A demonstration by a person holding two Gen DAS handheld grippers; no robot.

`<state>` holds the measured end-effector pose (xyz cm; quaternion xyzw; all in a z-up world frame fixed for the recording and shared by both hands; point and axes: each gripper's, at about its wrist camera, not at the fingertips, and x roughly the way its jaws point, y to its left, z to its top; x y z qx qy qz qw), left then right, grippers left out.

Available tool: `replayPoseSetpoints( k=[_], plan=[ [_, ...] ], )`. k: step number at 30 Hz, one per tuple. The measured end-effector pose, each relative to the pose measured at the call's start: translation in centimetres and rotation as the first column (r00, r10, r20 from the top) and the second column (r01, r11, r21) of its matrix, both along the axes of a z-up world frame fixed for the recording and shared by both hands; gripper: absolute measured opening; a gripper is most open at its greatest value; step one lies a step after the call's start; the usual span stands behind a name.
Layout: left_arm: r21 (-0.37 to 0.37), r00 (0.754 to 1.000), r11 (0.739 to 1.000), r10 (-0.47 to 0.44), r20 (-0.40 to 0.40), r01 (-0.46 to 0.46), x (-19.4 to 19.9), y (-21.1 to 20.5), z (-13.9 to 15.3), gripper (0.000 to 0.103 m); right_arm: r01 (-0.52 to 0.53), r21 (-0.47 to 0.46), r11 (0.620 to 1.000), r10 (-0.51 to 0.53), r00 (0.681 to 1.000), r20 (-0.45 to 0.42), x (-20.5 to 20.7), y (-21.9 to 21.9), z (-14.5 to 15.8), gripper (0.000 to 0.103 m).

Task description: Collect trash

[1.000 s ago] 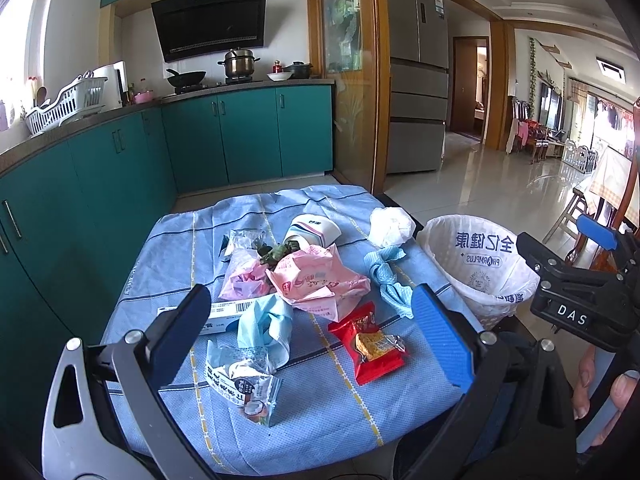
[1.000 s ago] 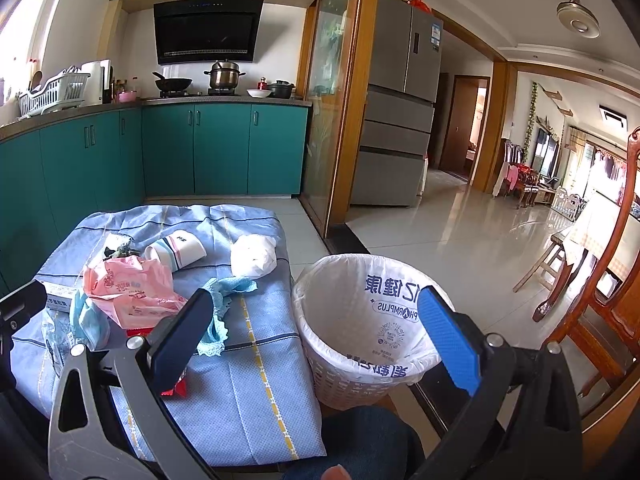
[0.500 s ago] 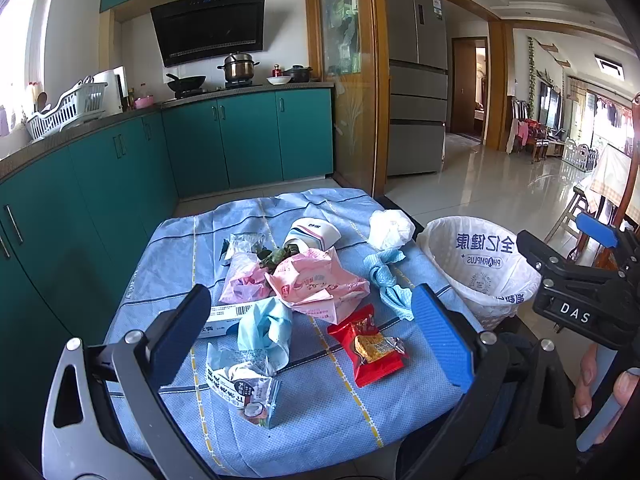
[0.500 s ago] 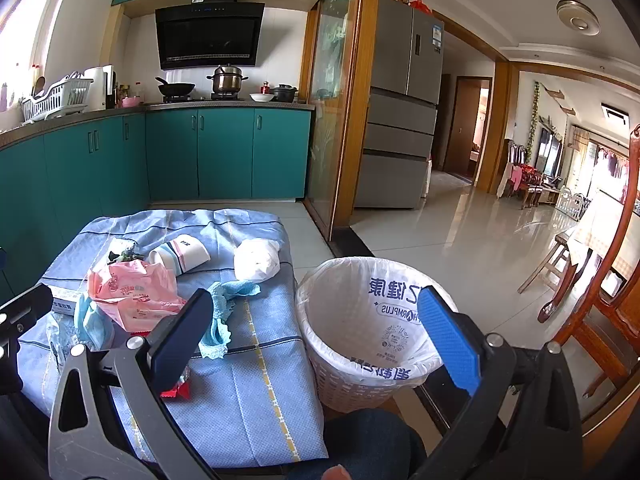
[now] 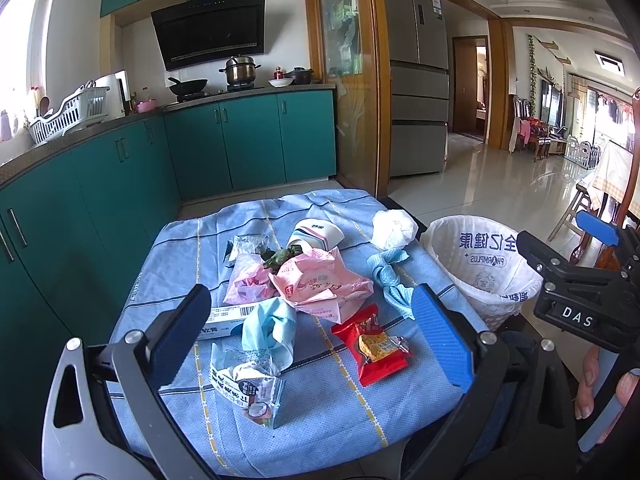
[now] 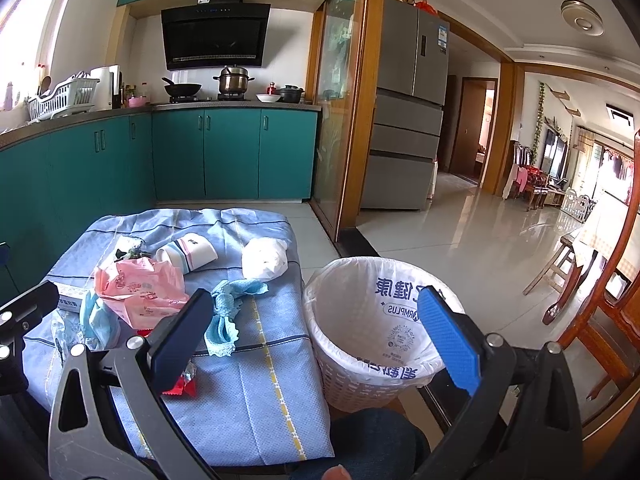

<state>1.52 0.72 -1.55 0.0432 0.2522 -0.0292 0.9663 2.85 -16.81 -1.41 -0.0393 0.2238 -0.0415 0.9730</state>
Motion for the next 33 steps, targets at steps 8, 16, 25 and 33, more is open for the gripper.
replayPoseSetpoints(
  k=[8,16,25,33],
  plan=[
    [0.000,1.000,1.000,0.004,0.011,-0.004,-0.26,0.12,0.15,0.100,-0.008,0.009,1.000,0.008,1.000,0.007,-0.21,-0.08,0.12,0.100],
    [0.003,1.000,1.000,0.008,0.012,-0.008,-0.32,0.24,0.27,0.100,-0.014,0.003,1.000,0.014,1.000,0.006,-0.33,0.15,0.04,0.100],
    [0.002,1.000,1.000,0.008,0.014,-0.008,-0.38,0.18,0.25,0.100,-0.017,0.005,1.000,0.017,1.000,0.017,-0.38,0.27,-0.05,0.100],
    [0.002,1.000,1.000,0.009,0.013,-0.009,-0.40,0.20,0.23,0.100,-0.024,0.003,1.000,0.024,0.999,0.023,-0.58,0.36,-0.01,0.100]
  ],
)
